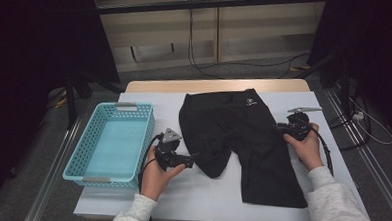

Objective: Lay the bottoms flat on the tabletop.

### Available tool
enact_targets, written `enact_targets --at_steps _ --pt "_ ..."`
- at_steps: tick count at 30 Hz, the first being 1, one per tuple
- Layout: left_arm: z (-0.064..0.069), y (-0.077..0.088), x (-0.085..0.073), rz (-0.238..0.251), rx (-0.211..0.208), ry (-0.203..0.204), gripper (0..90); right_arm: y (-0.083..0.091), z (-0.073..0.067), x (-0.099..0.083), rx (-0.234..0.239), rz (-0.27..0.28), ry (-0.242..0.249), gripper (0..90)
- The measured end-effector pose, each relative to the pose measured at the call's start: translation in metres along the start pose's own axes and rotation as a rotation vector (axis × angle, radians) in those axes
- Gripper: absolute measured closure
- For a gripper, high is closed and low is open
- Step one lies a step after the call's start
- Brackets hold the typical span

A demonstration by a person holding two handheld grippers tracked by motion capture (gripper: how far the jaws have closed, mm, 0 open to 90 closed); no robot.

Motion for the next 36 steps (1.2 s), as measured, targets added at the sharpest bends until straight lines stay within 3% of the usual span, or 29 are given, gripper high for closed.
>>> enact_targets --at_steps 2,3,4,5,8,11,17,28,31,34,36 --pt "0.000 -0.001 -0.002 -0.005 0.002 0.000 12.8 -0.003 -0.006 0.001 -0.028 -0.020 0.051 72.9" --pt "0.000 -0.001 -0.003 -0.012 0.003 -0.005 12.8 -0.003 -0.006 0.002 -0.031 -0.020 0.049 78.8" --pt "0.001 -0.001 -0.004 -0.015 0.003 -0.006 12.8 -0.005 -0.009 0.001 0.010 -0.025 0.026 82.7" --pt "0.001 -0.001 -0.004 -0.015 0.001 -0.005 12.8 -0.005 -0.008 0.001 0.016 -0.024 0.023 86.0" --pt "0.000 0.000 -0.003 -0.007 0.001 0.001 12.8 -0.004 -0.006 0.001 0.007 -0.021 0.041 88.8" --pt "0.000 0.000 -0.002 -0.006 -0.001 0.000 12.8 0.000 0.000 0.001 0.000 -0.022 0.016 89.3" --pt "-0.001 -0.001 -0.001 -0.005 -0.002 -0.004 12.7 0.007 0.010 0.000 -0.032 -0.020 0.020 89.4" --pt "0.005 -0.011 0.004 -0.012 -0.023 -0.020 12.7 0.033 0.049 -0.008 -0.108 0.012 -0.049 89.3" --pt "0.007 -0.014 0.008 -0.002 -0.029 -0.024 12.7 0.038 0.054 -0.010 -0.138 0.019 -0.034 89.1" --pt "0.009 -0.017 0.008 -0.014 -0.041 -0.039 12.7 0.042 0.057 -0.012 -0.145 0.024 -0.037 87.7" --pt "0.011 -0.019 0.009 -0.013 -0.046 -0.038 12.7 0.044 0.059 -0.013 -0.162 0.029 -0.039 78.7"
Point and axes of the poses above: each handheld gripper's, and its own axes: y roughly backward along the jaws, x roughly out of its top, z roughly to its right, the point moved 7 cm from there along -y, roughly forward along the jaws, and after that the axes turned 11 degrees about -y, right-handed, at the moved point
